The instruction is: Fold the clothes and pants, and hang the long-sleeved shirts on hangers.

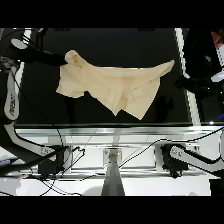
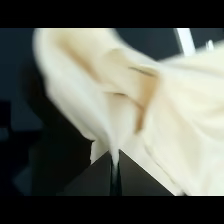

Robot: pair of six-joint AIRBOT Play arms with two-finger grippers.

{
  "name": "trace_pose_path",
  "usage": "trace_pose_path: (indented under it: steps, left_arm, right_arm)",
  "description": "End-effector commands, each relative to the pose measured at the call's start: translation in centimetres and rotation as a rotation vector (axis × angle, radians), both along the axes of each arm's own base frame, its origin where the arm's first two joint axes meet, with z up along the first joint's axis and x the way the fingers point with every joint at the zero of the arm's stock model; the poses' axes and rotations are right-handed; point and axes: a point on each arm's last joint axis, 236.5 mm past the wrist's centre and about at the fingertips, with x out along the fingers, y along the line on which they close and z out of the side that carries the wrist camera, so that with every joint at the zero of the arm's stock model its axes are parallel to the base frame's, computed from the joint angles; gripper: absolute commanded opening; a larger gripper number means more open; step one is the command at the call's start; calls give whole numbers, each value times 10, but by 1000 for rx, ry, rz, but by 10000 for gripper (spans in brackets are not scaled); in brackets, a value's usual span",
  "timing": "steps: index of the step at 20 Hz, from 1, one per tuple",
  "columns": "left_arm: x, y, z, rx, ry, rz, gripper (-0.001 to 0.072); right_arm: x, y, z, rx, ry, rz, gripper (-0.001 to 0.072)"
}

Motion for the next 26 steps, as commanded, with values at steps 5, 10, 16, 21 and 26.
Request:
trace_pose_path:
  steps: [5,10,16,21,26]
  left_arm:
    - [-47,9,11,64,138,5,13]
    - [-43,33,-26,165,125,172,12]
    - [-61,30,-28,247,11,192,13]
    - [-83,29,-39,247,47,190,14]
    - [-87,27,-45,241,64,190,16]
  right_arm:
    - [-62,72,-30,289,197,34,363]
    - [-100,123,-56,382,302,75,341]
    - [-115,162,-72,330,320,198,351]
    - [-110,174,-74,350,327,145,351]
    - [-112,189,-83,439,389,82,323]
